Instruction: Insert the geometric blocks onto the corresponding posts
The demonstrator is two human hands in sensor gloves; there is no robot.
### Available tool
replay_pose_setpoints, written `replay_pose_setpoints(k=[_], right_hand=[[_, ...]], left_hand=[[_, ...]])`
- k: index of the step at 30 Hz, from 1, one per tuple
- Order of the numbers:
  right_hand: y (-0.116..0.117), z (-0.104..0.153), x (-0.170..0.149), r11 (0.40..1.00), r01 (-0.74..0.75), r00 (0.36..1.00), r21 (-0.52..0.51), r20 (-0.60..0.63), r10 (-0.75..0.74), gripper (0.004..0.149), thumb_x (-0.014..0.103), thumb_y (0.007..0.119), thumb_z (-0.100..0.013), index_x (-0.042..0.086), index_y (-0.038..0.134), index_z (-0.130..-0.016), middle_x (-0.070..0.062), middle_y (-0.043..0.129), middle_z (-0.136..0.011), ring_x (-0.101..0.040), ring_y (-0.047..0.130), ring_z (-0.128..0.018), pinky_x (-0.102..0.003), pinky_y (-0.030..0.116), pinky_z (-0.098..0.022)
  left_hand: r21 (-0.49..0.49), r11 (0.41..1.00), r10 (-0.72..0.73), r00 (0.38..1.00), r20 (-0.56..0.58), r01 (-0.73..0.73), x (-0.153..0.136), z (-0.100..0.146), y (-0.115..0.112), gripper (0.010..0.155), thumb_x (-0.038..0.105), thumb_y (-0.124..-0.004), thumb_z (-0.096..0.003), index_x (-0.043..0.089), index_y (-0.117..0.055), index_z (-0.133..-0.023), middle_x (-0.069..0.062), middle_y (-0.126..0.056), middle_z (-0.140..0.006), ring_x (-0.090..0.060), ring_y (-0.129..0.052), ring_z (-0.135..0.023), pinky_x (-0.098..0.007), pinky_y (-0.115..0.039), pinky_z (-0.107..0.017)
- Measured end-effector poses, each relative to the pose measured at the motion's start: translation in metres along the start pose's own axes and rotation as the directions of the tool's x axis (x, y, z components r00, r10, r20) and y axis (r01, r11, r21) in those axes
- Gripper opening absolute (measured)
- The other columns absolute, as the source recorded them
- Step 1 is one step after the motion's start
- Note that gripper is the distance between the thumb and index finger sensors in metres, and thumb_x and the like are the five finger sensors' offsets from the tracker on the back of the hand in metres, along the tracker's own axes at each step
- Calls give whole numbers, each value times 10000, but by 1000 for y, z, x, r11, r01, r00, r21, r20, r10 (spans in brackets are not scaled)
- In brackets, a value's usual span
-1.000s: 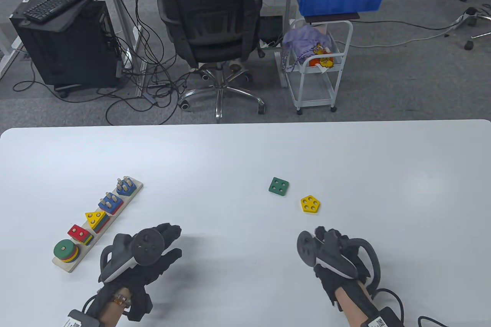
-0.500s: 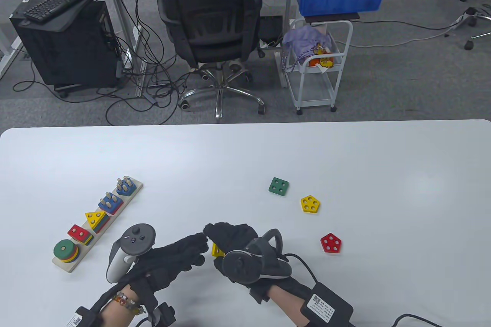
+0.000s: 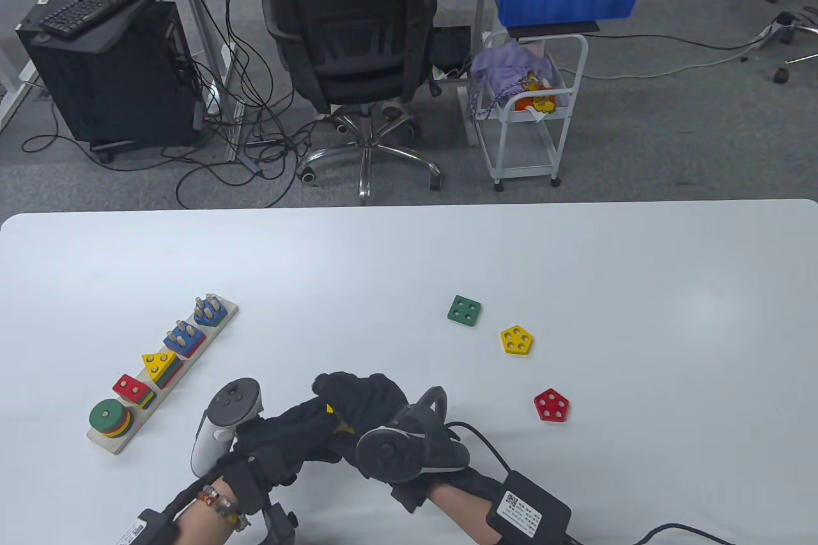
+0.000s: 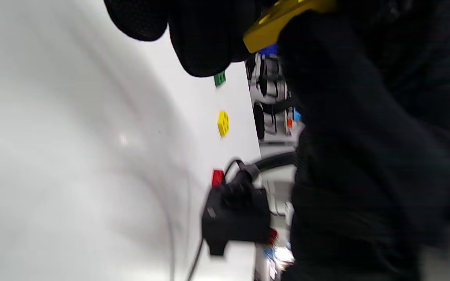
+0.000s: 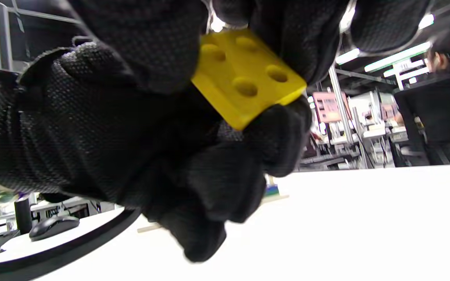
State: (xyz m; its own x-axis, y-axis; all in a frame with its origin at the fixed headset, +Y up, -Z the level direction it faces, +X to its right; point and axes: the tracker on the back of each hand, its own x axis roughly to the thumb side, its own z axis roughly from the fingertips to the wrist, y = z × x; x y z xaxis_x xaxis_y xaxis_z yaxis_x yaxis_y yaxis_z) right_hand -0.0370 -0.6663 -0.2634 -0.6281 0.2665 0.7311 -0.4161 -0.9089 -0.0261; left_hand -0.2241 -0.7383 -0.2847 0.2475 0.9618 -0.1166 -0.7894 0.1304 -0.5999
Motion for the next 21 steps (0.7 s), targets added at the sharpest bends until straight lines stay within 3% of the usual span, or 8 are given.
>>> replay_pose_setpoints(k=[3,7,11,15,18,21], right_hand=[[-4,7,-13,998,-8,999,61,-42,10,854,420,839,-429,52,395,-1060,-276,548,-1043,-496,724,-895,-716,627,-596],[-12,27,-52,988,-82,980,130,-168,103,831,426,822,-437,58,408,-1057,-271,563,-1040,-498,729,-890,-709,635,-592],[-21,71,-102,972,-25,926,235,-360,110,811,425,812,-448,62,422,-1059,-275,563,-1043,-515,715,-894,-722,619,-592],[-35,119,-146,963,-37,786,266,-588,193,777,429,798,-463,69,456,-1060,-276,582,-1043,-538,705,-893,-739,593,-596],[-48,145,-172,961,-81,684,263,-687,246,768,430,794,-467,70,465,-1059,-283,583,-1042,-544,703,-891,-741,588,-597],[-61,157,-187,975,-48,639,216,-743,196,758,427,788,-473,67,470,-1059,-287,581,-1043,-549,698,-892,-744,582,-598]], left_hand=[[64,983,-175,985,-3,175,6,2,4,760,578,-708,-508,217,-421,-1113,-47,-657,-1095,-252,-804,-967,-537,-627,-747],[179,907,-387,922,-2,381,8,5,16,759,599,-723,-492,251,-444,-1106,-23,-661,-1086,-236,-800,-968,-542,-616,-756],[243,840,-493,869,-32,485,16,10,28,749,598,-745,-485,268,-473,-1100,-8,-667,-1093,-228,-798,-980,-555,-607,-759],[343,756,-547,826,-137,558,27,12,54,743,592,-757,-481,295,-474,-1100,23,-650,-1113,-229,-764,-1013,-556,-589,-772],[415,706,-521,817,-245,574,31,17,80,754,592,-790,-465,322,-479,-1096,54,-655,-1117,-228,-723,-1050,-564,-556,-790],[474,645,-484,800,-354,600,32,21,105,766,584,-832,-443,331,-505,-1087,66,-675,-1111,-233,-707,-1065,-569,-543,-795]])
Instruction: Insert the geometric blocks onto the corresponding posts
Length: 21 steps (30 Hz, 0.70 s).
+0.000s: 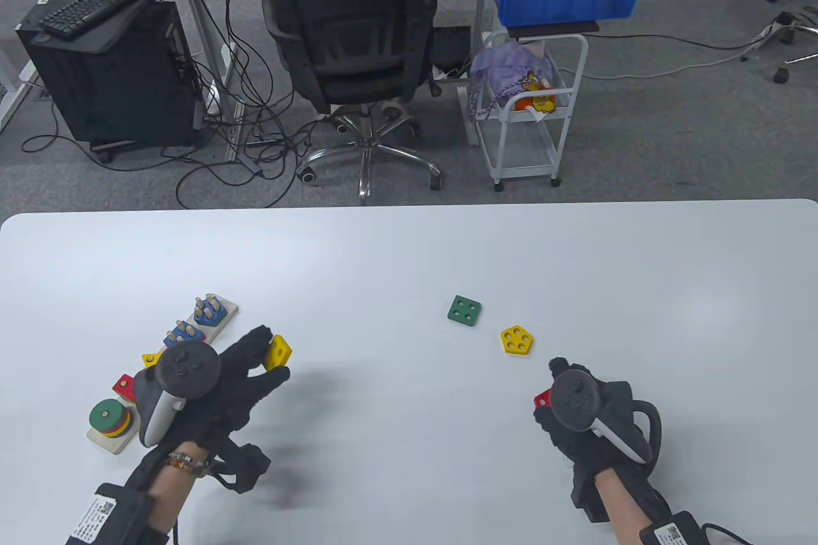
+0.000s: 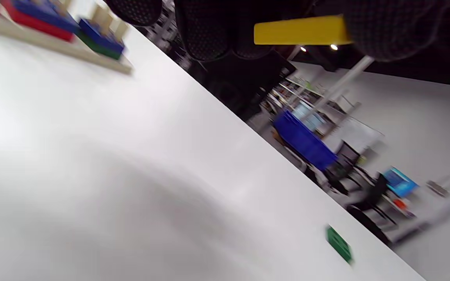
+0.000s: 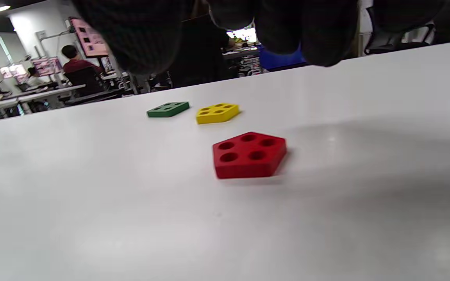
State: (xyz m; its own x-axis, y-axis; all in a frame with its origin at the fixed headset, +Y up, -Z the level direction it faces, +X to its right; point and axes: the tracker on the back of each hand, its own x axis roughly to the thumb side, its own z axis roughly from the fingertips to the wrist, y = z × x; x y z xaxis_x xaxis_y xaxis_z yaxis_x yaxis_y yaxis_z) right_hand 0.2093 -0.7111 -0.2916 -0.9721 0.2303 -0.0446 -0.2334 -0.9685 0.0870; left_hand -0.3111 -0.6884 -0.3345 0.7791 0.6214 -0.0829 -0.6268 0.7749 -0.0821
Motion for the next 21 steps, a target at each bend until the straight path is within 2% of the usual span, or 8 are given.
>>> replay_pose_setpoints(k=[4,9,15,21], right_hand=[[-9,-2,-15,993,118,993,-15,-24,-118,746,427,780,-478,66,479,-1057,-289,586,-1041,-553,701,-887,-743,584,-594],[-4,-2,-16,996,87,996,31,-27,-86,744,432,772,-482,68,477,-1060,-291,584,-1043,-553,700,-888,-743,584,-596],[4,-4,-14,995,68,998,75,-25,-66,739,433,767,-482,71,480,-1059,-288,586,-1043,-552,702,-888,-741,585,-596],[9,-5,-14,993,53,998,107,-26,-51,735,435,764,-484,73,482,-1058,-288,585,-1044,-549,705,-887,-740,586,-597]], left_hand=[[115,986,-101,978,-181,123,-26,-17,27,760,571,-856,-431,356,-520,-1078,89,-676,-1114,-223,-687,-1078,-566,-537,-801],[153,935,-240,887,-395,321,-58,-34,41,771,559,-863,-428,364,-503,-1081,99,-657,-1121,-216,-665,-1091,-564,-528,-807],[128,901,-297,803,-516,415,-79,-53,38,770,556,-862,-427,371,-499,-1080,106,-649,-1125,-208,-655,-1101,-567,-521,-811],[92,862,-370,742,-559,499,-82,-69,29,769,556,-862,-424,377,-499,-1079,111,-646,-1126,-208,-648,-1106,-570,-512,-817]])
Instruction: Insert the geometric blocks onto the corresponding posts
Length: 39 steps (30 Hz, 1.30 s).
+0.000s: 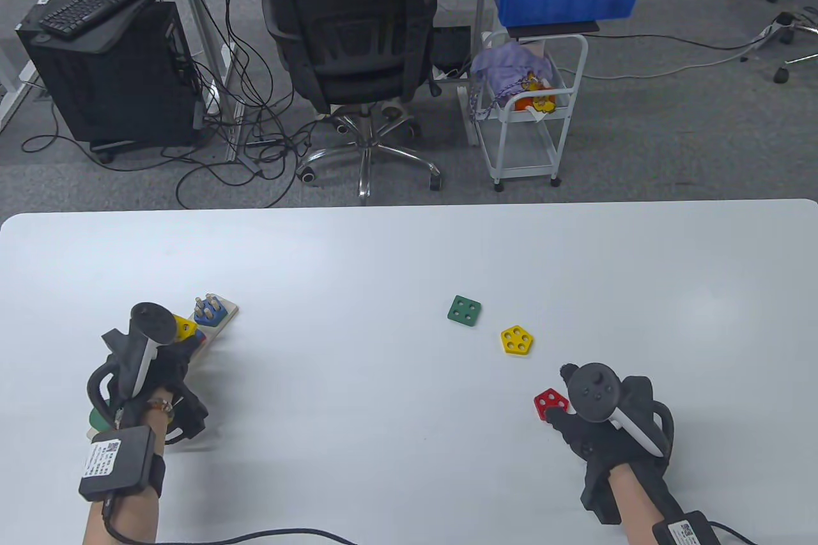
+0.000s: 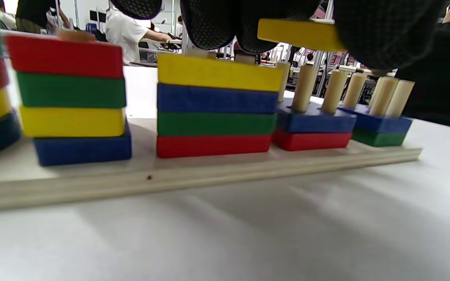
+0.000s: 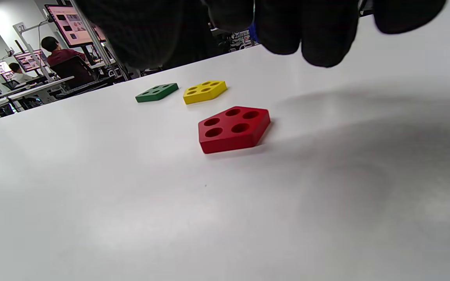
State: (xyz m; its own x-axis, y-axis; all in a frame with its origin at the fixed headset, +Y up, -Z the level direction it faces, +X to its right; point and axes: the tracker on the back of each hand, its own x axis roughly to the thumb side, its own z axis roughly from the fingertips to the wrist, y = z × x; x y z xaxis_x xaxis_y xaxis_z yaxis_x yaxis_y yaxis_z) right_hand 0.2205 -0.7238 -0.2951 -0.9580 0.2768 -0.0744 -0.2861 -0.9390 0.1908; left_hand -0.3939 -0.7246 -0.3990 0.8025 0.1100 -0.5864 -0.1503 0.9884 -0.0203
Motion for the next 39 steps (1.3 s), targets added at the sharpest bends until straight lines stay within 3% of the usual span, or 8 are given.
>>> replay_pose_setpoints(k=[4,17,21,25,27,33,36,39], right_hand=[[3,-2,0,1000,-7,1000,16,-1,7,734,434,763,-484,72,483,-1058,-288,587,-1043,-550,706,-886,-740,586,-595],[8,-2,3,999,-16,1000,41,11,15,725,443,742,-490,74,482,-1058,-290,587,-1042,-549,706,-885,-738,588,-594],[9,-2,4,999,-21,1000,44,13,21,725,443,740,-491,74,481,-1058,-289,586,-1043,-548,707,-885,-738,588,-594],[12,-4,4,997,-45,999,55,-1,45,719,434,749,-490,77,487,-1056,-289,581,-1045,-551,699,-889,-739,584,-597],[15,-6,5,996,-70,997,63,-11,71,715,433,751,-489,78,494,-1055,-289,580,-1045,-551,697,-891,-740,582,-598],[26,-11,8,985,-151,987,82,-43,154,707,437,748,-491,86,504,-1054,-287,571,-1053,-552,687,-898,-737,578,-602],[33,-14,10,977,-196,978,83,-54,201,692,441,753,-486,107,525,-1048,-265,588,-1055,-544,681,-899,-721,591,-601],[36,-15,13,961,-268,961,69,-55,272,695,448,761,-478,114,532,-1043,-243,607,-1052,-521,696,-896,-699,616,-596]], left_hand=[[11,998,-63,998,-31,63,4,-4,-5,767,561,-854,-423,390,-492,-1078,124,-640,-1128,-207,-642,-1110,-571,-508,-820],[-11,999,-50,999,-15,49,5,-5,-10,740,516,-845,-439,447,-477,-1078,163,-549,-1170,-233,-516,-1170,-605,-415,-843],[2,999,-53,998,21,53,7,1,-9,816,545,-832,-439,407,-392,-1112,116,-394,-1243,-277,-411,-1196,-622,-370,-841],[6,1000,-5,983,183,4,18,23,-4,728,570,-740,-480,382,-426,-1109,67,-412,-1240,-283,-431,-1183,-611,-393,-835],[-23,1000,18,948,317,-11,27,45,-4,688,576,-697,-494,377,-453,-1105,57,-441,-1234,-287,-452,-1175,-603,-414,-830],[-103,994,97,824,558,-47,44,106,-12,643,588,-675,-498,380,-526,-1088,58,-528,-1218,-284,-538,-1157,-596,-469,-817],[-148,989,93,784,614,-2,51,127,-22,639,586,-674,-500,371,-541,-1087,48,-540,-1215,-293,-551,-1150,-596,-482,-811],[-92,995,28,751,660,44,56,139,-25,634,583,-674,-499,374,-546,-1083,52,-550,-1211,-288,-559,-1149,-594,-485,-811]])
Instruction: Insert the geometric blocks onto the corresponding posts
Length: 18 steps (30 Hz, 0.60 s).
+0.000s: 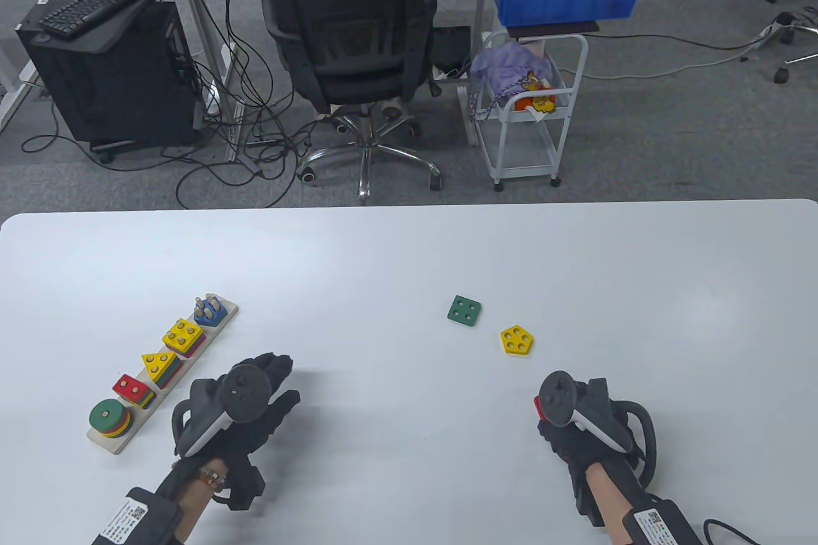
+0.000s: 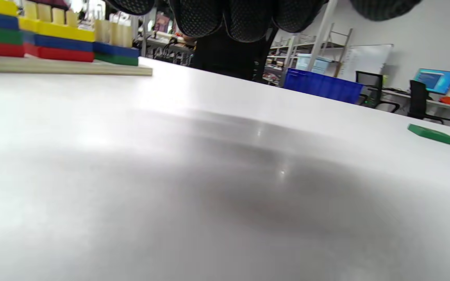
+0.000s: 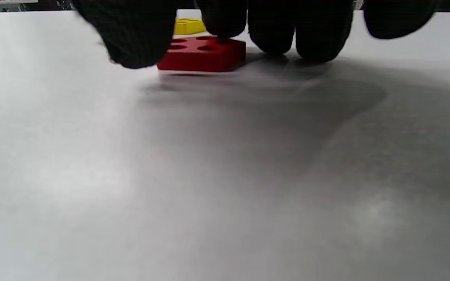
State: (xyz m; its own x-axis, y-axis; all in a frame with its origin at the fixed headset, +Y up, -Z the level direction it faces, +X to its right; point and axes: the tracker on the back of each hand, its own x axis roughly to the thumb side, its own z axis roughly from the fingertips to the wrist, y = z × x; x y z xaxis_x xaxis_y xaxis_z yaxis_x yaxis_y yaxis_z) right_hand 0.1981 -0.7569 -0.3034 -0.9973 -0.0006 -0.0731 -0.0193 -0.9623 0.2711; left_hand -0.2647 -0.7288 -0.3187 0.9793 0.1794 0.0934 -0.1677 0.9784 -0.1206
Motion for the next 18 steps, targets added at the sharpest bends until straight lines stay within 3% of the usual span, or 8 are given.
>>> replay_pose_setpoints(k=[5,9,13,18], right_hand=[[2,-2,10,997,-30,999,-73,-47,26,715,509,747,-463,93,587,-1021,-250,679,-1010,-519,757,-847,-685,652,-571],[4,-6,24,976,-150,986,-157,-103,134,661,501,736,-455,83,668,-962,-226,772,-945,-485,843,-779,-675,689,-550],[1,-8,31,972,-177,982,-153,-92,164,573,412,777,-465,86,717,-932,-217,821,-905,-444,896,-729,-649,715,-545],[1,-7,32,957,-195,981,-217,-63,185,607,453,801,-447,69,740,-913,-232,872,-848,-416,946,-641,-620,758,-515]], left_hand=[[-42,999,16,1000,11,-15,3,0,-5,633,584,-671,-498,372,-550,-1082,48,-557,-1209,-291,-569,-1144,-591,-493,-808],[-58,998,31,1000,6,-31,3,-1,-7,631,582,-670,-499,371,-551,-1082,45,-560,-1208,-291,-572,-1142,-589,-496,-807],[-62,997,37,999,4,-37,2,-1,-7,628,578,-669,-501,369,-552,-1081,47,-560,-1208,-292,-577,-1140,-589,-498,-806],[-80,995,64,998,19,-63,3,-1,-7,626,579,-667,-501,370,-556,-1080,46,-566,-1205,-293,-582,-1137,-588,-505,-803]])
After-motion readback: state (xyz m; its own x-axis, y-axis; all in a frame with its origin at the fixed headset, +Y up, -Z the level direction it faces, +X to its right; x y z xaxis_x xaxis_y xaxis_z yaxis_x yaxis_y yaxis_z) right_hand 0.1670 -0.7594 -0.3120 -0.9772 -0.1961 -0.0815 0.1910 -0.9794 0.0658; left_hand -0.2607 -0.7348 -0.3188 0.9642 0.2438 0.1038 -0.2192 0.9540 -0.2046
